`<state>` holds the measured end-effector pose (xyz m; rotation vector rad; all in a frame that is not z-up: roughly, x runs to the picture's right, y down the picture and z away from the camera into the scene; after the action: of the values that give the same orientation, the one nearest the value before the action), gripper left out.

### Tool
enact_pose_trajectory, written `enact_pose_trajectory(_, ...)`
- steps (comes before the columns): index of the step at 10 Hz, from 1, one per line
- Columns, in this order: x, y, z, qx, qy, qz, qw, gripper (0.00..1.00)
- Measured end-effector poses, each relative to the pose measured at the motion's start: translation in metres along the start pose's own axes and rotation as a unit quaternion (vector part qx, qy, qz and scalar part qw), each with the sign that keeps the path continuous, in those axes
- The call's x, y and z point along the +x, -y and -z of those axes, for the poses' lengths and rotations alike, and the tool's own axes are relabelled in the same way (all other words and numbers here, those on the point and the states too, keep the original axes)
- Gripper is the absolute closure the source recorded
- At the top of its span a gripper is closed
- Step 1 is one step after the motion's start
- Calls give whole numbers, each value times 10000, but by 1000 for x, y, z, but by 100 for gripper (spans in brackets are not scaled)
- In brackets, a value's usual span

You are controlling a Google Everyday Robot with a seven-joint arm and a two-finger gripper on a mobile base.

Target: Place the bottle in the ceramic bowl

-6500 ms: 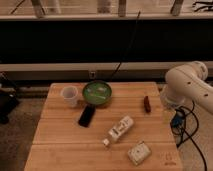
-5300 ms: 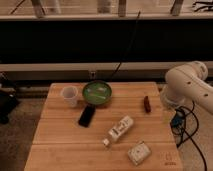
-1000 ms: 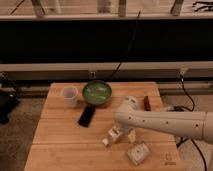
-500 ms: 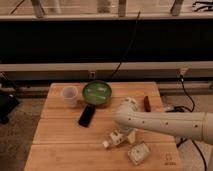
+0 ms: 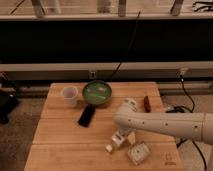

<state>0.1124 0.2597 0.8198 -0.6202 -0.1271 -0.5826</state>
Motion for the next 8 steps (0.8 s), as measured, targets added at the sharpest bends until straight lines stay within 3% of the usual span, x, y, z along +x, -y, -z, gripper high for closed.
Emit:
enact_pose_trajectory(3,1,0,8,-3,-1,-4,10000,78)
enact_pose_trajectory(5,0,-3,10,-26,7,4,10000,81)
enact_pose_trajectory(8,1,1,6,35,12,-69,10000,63)
